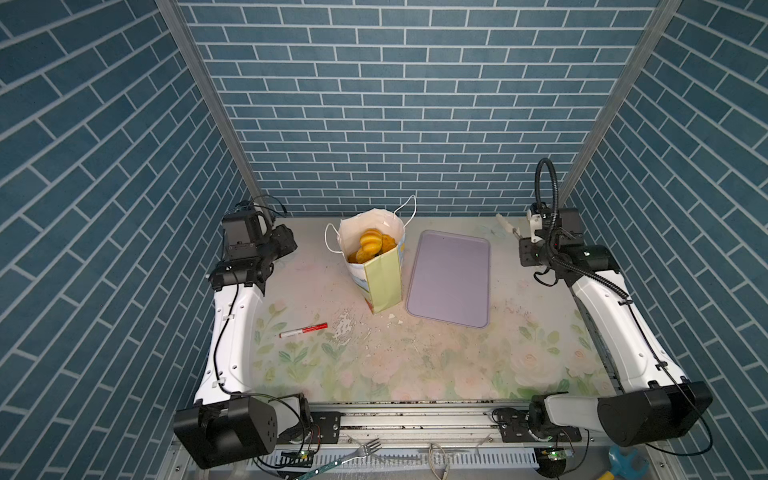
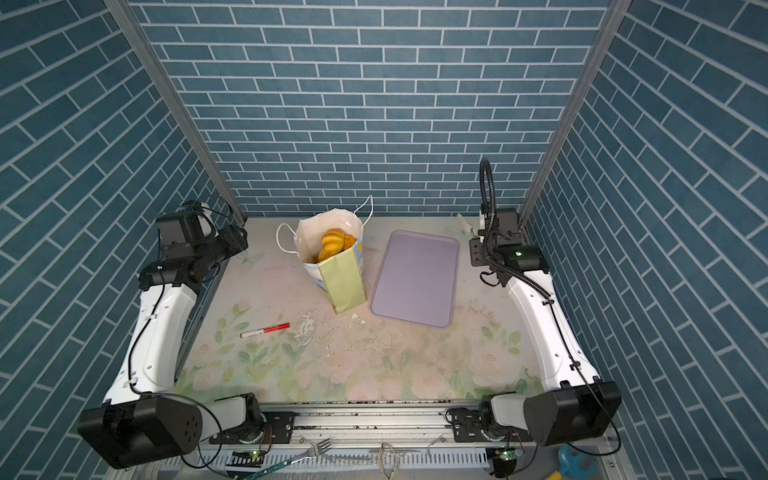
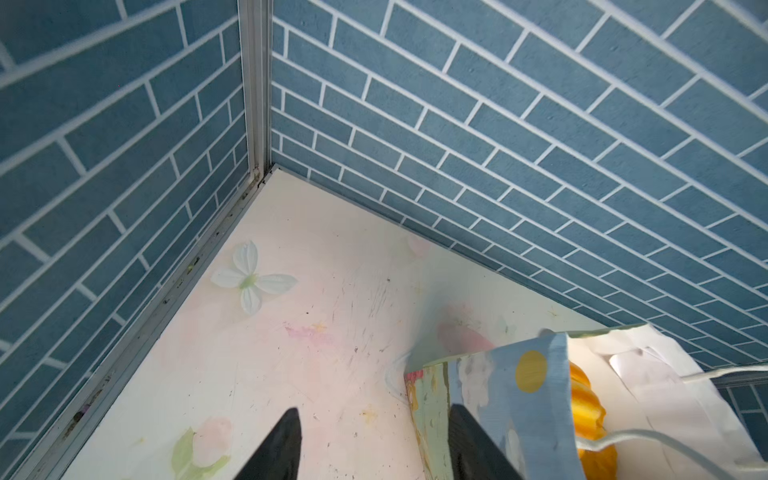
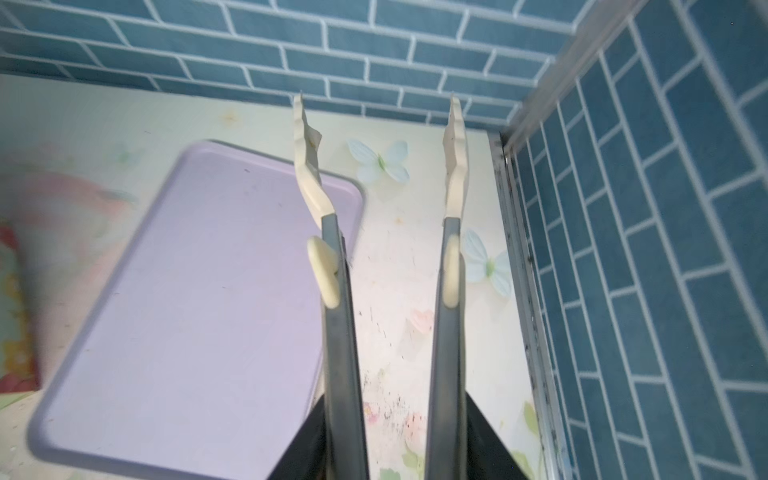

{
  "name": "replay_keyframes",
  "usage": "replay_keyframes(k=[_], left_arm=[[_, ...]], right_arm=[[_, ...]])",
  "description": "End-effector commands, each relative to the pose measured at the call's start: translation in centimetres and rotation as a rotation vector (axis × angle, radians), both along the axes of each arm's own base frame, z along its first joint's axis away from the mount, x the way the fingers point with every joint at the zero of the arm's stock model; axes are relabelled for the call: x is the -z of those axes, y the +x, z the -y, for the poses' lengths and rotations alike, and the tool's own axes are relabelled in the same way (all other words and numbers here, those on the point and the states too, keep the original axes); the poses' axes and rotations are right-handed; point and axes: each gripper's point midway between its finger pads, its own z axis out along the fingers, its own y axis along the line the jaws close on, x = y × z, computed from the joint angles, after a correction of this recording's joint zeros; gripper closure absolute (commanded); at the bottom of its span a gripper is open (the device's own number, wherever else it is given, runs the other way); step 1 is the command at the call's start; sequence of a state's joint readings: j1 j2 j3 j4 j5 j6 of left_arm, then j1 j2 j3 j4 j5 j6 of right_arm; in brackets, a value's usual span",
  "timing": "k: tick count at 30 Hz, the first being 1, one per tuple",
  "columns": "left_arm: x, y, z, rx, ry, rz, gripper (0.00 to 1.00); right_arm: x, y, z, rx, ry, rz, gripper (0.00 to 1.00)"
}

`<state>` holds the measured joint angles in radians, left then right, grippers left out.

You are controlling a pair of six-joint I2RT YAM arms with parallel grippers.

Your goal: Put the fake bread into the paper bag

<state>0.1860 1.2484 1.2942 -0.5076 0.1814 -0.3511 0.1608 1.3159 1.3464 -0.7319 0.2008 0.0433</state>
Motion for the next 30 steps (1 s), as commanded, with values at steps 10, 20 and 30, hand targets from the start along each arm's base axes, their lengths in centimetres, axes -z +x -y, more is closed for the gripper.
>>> replay_keyframes(k=[10,20,30], left_arm=[[2.5,-0.1,0.6,0.038,-0.031,-0.042,0.42],[4.0,0.2,0.3,0.03,-0.026,-0.068,0.42],[7.4,-0.2,-0.7,-0.035,0.064,-0.01,0.43]], right_arm=[[14.6,1.7,3.1,0.153,0.129,-0.189,0.56],[20.6,-1.3,3.5,0.226,0.13,-0.365,0.52],[21.8,-2.6,3.3,0.205,0.138,-0.352,0.02]])
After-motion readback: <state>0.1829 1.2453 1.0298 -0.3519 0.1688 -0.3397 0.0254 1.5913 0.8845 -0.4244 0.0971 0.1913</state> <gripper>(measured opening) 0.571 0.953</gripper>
